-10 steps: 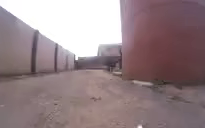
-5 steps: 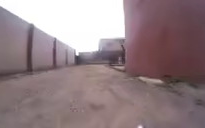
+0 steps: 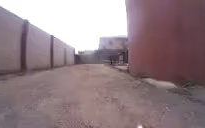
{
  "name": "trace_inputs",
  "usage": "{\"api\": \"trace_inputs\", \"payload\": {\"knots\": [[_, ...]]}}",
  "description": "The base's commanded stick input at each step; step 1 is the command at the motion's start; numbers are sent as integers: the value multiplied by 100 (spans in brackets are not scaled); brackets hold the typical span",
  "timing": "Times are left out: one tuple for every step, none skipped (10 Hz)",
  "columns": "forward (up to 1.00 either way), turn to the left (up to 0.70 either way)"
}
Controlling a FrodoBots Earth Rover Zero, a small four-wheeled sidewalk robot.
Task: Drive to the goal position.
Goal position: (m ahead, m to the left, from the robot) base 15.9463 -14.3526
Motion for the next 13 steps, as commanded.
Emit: {"api": "trace_inputs", "payload": {"knots": [[100,0],[100,-13],[100,0],[100,0],[100,0],[100,0],[100,0],[100,0],[100,0],[100,0],[100,0],[100,0],[100,0]]}}
